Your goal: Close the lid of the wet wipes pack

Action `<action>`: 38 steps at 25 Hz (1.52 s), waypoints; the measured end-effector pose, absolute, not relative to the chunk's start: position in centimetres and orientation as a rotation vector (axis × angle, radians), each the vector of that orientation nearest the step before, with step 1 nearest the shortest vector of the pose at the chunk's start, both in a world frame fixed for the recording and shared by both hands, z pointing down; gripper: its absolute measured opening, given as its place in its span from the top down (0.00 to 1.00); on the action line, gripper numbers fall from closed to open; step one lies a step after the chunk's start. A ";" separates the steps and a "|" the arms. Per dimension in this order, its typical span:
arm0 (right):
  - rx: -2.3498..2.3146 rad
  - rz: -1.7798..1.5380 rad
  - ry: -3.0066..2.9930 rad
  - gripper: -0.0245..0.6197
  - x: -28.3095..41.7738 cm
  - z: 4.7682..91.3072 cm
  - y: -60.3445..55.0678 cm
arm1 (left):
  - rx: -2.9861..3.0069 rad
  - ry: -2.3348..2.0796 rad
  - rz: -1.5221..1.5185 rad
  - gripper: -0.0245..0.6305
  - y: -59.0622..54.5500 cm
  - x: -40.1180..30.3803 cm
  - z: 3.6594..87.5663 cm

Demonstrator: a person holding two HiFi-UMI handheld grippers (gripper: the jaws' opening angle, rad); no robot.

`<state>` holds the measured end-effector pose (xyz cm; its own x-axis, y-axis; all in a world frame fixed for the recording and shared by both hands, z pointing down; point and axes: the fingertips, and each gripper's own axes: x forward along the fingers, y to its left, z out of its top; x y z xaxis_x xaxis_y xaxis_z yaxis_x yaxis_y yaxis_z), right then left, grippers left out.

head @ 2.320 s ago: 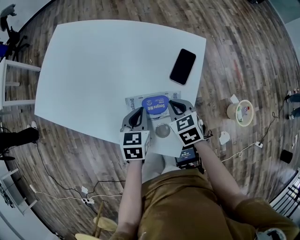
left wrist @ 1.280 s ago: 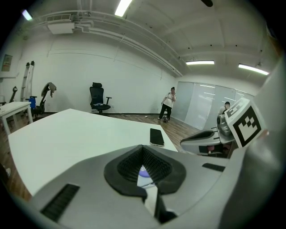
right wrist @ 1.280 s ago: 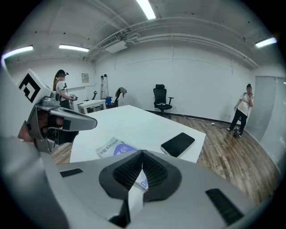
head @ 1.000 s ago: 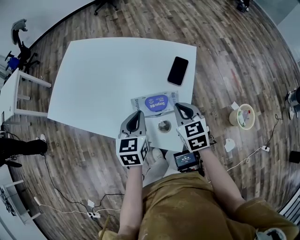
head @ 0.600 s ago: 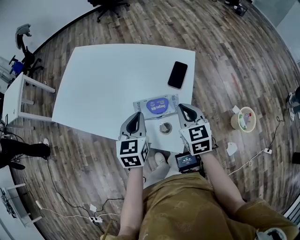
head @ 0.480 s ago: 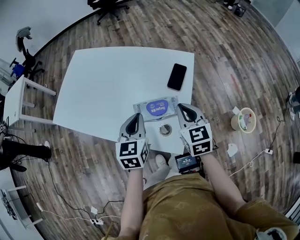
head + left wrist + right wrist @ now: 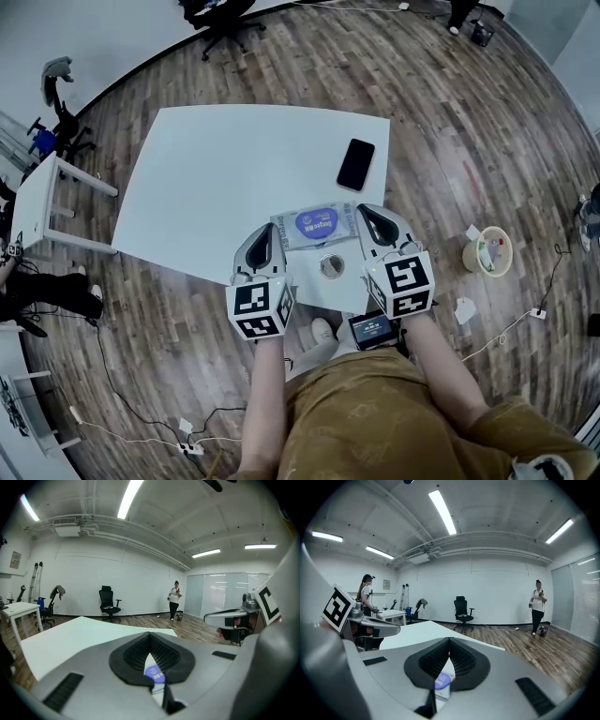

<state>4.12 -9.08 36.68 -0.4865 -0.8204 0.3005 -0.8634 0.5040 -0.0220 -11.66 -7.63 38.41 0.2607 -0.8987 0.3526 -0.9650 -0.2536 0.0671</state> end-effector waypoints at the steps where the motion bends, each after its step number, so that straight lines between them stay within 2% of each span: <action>1: 1.435 0.243 -2.501 0.95 4.2 36.4 -9.1 | 2.270 -1.731 0.347 0.97 -7.7 -11.7 38.1; 22: 1.538 0.089 -2.575 0.95 5.1 30.5 -8.5 | 2.415 -1.844 0.313 0.97 -7.7 -11.1 31.2; 30: 1.584 -0.007 -2.628 0.95 5.2 27.9 -8.0 | 2.551 -1.944 0.177 0.97 -6.9 -11.0 26.9; 38: 1.624 -0.031 -2.674 0.95 5.2 25.9 -7.5 | 2.524 -1.977 0.152 0.97 -6.5 -11.6 26.1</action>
<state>5.16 -7.51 25.89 -0.4610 -0.8874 0.0010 -0.8871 0.4609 0.0238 -11.57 -6.50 26.10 0.2377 -0.9708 0.0328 -0.9644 -0.2399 -0.1114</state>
